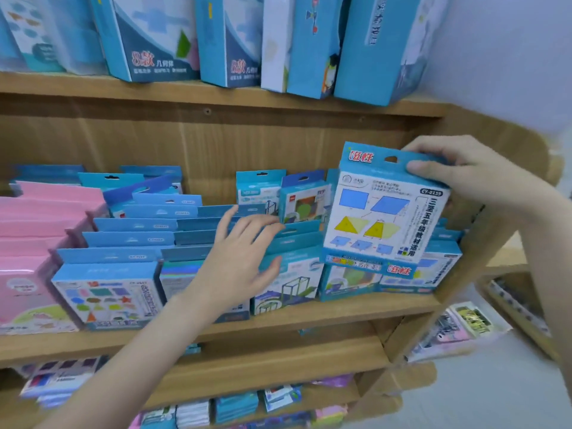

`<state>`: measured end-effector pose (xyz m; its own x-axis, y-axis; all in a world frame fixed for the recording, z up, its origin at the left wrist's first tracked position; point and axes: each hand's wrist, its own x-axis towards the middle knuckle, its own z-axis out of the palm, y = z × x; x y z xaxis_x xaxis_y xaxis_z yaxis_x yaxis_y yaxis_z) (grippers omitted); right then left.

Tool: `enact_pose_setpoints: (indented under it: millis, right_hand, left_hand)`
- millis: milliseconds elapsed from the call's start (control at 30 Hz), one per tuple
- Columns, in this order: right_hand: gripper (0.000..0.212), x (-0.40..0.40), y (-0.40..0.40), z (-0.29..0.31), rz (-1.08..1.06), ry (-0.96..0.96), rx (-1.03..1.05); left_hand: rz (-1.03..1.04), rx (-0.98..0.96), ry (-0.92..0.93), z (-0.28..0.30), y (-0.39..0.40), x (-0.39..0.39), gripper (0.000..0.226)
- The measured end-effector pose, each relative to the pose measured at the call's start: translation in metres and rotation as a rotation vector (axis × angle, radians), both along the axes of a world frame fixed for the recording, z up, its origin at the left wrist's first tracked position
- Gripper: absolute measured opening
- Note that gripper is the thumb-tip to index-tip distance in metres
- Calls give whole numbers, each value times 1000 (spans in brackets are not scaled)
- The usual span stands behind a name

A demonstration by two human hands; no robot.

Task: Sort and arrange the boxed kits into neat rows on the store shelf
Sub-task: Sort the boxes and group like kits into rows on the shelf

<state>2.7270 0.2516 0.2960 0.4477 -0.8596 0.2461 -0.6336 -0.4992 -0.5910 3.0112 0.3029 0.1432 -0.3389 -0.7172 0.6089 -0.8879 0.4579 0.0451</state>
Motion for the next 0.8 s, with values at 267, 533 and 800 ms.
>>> enact_pose_setpoints:
  millis: [267,533,800]
  right_hand:
    - [29,-76,-36,-3,-227,77,-426]
    - [27,-63,-88,-40,-358,283,-755]
    - [25,-49,-154,-80,-249,660,-214]
  left_hand:
    - [-23,74,17,3,-32,-63,49]
    - [-21,215,-93,8,-68,-104,72]
    - [-10,121,-47,6,-68,-102,43]
